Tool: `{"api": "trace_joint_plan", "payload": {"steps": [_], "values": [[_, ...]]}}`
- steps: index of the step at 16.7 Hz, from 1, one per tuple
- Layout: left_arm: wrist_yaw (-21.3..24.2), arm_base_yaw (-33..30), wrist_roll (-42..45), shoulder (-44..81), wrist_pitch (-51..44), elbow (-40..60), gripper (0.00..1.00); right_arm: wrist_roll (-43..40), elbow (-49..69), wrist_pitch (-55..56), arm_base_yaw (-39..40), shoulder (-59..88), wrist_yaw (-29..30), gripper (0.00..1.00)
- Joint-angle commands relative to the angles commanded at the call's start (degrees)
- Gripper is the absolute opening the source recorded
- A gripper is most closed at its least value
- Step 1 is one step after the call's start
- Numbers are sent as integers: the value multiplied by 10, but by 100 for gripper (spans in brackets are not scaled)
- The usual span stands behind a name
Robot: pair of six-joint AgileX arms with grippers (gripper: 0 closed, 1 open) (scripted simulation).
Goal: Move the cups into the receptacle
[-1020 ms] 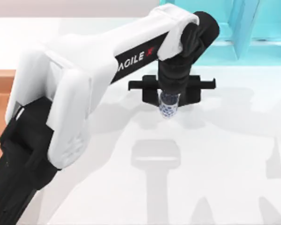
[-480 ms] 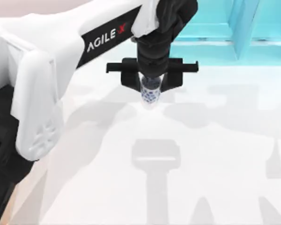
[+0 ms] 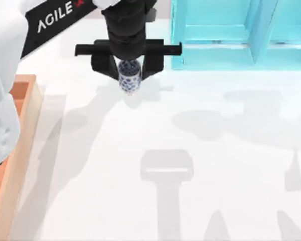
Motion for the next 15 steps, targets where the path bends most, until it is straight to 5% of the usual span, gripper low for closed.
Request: {"api": "trace_joint_plan", "payload": {"steps": [7, 15], "values": [[11, 60, 63, -49, 6, -51, 0, 0, 0, 0, 0, 0, 0, 100], [69, 375, 359, -265, 28, -291, 0, 0, 0, 0, 0, 0, 0, 100]]}}
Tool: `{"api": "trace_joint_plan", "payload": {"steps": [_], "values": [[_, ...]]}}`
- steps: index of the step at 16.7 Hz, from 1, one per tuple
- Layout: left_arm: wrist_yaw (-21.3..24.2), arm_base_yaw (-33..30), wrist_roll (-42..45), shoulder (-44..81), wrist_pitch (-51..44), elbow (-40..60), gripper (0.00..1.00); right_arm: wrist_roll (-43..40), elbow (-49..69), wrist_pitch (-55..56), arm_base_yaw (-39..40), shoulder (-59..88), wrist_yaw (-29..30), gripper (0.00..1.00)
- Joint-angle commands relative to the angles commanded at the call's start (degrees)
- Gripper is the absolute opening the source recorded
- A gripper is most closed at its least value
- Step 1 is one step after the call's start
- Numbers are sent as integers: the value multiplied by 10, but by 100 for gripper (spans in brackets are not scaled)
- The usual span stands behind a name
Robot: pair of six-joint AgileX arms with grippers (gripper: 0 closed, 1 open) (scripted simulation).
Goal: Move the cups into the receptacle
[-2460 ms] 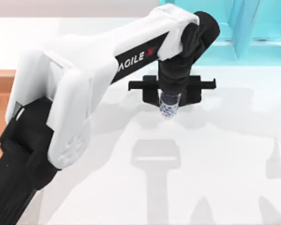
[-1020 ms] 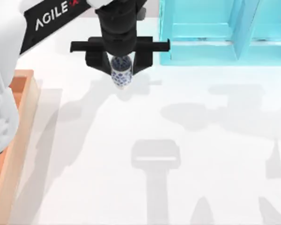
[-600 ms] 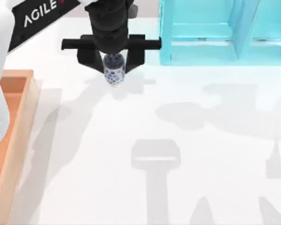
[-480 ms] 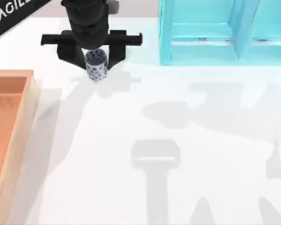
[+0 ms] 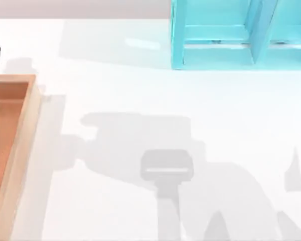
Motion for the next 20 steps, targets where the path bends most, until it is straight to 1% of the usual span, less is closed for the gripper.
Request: {"api": "trace_joint_plan", "payload": {"steps": [3, 5, 12, 20], "values": [[19, 92, 91, -74, 9, -81, 0, 0, 0, 0, 0, 0, 0, 100], [26, 124, 122, -103, 13, -112, 0, 0, 0, 0, 0, 0, 0, 100], [26, 129, 129, -107, 21, -124, 0, 0, 0, 0, 0, 0, 0, 100], [27, 127, 126, -82, 149, -225, 0, 0, 0, 0, 0, 0, 0, 100]]}}
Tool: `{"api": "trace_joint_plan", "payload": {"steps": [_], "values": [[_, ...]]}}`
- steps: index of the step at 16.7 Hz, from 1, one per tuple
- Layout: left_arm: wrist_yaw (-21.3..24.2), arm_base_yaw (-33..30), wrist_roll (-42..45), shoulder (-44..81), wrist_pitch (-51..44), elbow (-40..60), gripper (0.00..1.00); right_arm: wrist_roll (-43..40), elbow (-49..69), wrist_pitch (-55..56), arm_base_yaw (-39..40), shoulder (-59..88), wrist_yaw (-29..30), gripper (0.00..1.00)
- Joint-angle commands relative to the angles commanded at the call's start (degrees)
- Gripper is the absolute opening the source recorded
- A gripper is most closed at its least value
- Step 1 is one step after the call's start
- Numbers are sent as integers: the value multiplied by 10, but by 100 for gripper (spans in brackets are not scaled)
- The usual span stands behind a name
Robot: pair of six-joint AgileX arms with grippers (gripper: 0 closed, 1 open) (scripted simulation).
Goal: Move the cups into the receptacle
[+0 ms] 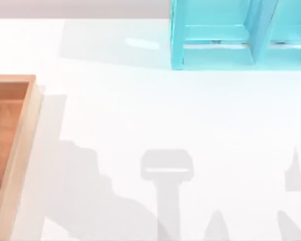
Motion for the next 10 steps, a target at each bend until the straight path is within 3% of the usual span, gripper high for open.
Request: {"api": "trace_joint_plan", "payload": {"steps": [5, 10], "values": [[0, 0, -1, 3, 10, -8, 0, 0, 0, 0, 0, 0, 0, 100], [0, 0, -1, 3, 10, -8, 38, 0, 0, 0, 0, 0, 0, 100]]}}
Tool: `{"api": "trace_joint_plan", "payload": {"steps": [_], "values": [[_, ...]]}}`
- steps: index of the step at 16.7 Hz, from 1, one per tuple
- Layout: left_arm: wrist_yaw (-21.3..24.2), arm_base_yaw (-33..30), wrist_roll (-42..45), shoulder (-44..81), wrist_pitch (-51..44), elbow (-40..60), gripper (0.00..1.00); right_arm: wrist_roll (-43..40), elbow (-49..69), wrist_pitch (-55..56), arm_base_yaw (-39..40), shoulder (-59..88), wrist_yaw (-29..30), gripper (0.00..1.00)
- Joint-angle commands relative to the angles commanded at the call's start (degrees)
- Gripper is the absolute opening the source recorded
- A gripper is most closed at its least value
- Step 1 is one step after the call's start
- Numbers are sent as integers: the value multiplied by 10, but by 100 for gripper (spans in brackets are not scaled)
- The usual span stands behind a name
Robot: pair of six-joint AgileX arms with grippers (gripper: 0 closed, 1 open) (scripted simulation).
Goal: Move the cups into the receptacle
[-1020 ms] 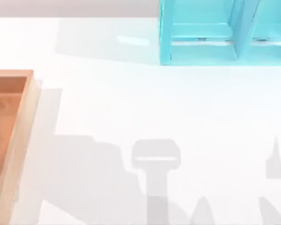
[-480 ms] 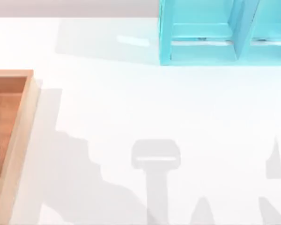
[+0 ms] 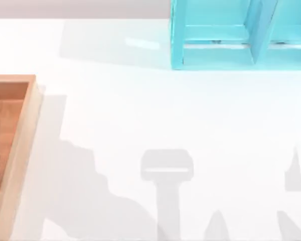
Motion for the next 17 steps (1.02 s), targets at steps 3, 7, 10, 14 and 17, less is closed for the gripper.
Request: {"api": "trace_joint_plan", "payload": {"steps": [3, 7, 10, 14, 17], "values": [[0, 0, 0, 0, 0, 0, 60, 0, 0, 0, 0, 0, 0, 100], [0, 0, 0, 0, 0, 0, 90, 0, 0, 0, 0, 0, 0, 100], [0, 0, 0, 0, 0, 0, 100, 0, 0, 0, 0, 0, 0, 100], [0, 0, 0, 0, 0, 0, 100, 0, 0, 0, 0, 0, 0, 100], [0, 0, 0, 0, 0, 0, 100, 0, 0, 0, 0, 0, 0, 100]]}}
